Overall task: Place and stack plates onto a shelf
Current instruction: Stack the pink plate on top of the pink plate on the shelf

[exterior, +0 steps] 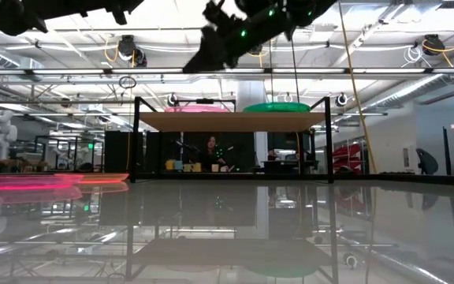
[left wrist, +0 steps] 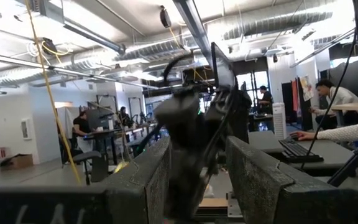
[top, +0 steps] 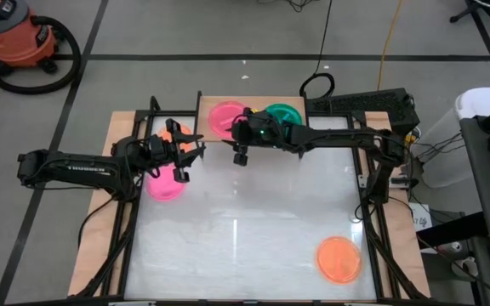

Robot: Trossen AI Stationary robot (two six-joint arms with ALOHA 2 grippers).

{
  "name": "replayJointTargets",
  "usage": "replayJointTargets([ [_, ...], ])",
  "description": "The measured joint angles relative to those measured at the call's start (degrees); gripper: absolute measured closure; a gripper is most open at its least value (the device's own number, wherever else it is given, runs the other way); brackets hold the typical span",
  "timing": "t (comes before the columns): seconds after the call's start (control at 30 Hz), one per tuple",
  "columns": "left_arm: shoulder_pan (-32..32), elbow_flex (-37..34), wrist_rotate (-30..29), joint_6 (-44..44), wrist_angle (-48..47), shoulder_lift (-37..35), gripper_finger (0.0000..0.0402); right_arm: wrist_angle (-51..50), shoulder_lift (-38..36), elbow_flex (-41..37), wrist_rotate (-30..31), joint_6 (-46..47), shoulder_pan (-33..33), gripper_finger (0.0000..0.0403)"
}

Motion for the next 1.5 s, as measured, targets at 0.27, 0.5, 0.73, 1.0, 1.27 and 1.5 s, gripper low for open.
replayJointTargets([
  [0.27,0.0,0.0,0.1,-0.4,-0.5,0.0,0.0241,-4.4,-6.0,0.0,0.1,-0.4,2.1,0.025],
  [0.5,0.0,0.0,0.1,-1.0,-2.0,0.0,0.0241,-11.1,-11.1,0.0,0.4,0.0,3.8,0.025],
  [0.73,0.0,0.0,0.3,-1.4,-3.1,0.0,0.0241,-11.2,-17.7,-8.4,4.6,0.1,6.9,0.025],
  [1.0,0.1,2.3,0.2,-3.8,-12.1,-0.1,0.0241,2.1,-30.7,-29.6,6.2,7.5,8.8,0.025],
  [1.27,0.1,14.3,-4.7,-6.6,-59.4,-0.1,0.0241,20.9,-44.4,-50.0,9.3,10.3,15.2,0.025],
  [1.5,-0.5,16.3,-7.3,-20.3,-82.0,0.0,0.0241,21.8,-50.0,-54.1,15.0,9.7,19.1,0.025],
])
